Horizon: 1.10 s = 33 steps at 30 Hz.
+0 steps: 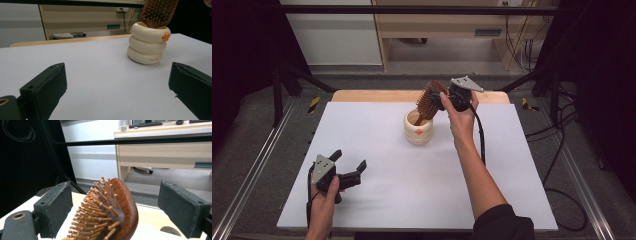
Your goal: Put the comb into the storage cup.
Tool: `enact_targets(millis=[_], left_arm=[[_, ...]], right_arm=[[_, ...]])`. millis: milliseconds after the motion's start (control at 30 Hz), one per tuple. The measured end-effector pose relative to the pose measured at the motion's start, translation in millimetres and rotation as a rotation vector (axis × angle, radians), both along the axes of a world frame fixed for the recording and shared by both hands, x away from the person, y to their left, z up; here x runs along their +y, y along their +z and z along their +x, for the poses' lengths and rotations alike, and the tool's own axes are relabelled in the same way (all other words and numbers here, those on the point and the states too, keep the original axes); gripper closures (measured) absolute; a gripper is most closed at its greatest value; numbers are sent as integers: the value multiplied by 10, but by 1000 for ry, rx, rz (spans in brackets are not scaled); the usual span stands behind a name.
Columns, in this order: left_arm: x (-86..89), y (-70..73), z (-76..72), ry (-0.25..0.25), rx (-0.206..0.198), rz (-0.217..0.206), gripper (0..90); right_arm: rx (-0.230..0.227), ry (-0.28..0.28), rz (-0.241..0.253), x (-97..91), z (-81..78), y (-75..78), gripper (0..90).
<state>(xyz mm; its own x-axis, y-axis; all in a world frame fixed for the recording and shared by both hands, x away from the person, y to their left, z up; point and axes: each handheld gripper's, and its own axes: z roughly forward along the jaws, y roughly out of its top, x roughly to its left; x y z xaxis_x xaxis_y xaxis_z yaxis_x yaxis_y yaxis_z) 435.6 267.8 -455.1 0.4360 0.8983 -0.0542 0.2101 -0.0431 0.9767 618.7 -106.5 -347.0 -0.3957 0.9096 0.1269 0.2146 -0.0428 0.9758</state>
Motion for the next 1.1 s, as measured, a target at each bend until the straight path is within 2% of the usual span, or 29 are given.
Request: enact_targets(millis=[500, 1100], left_arm=[[39, 8, -2, 9, -6, 4, 15], [60, 10, -1, 20, -9, 8, 15]], right_arm=[[-8, 11, -39, -132, -75, 84, 87], [-15, 15, -29, -315, -144, 190, 63]])
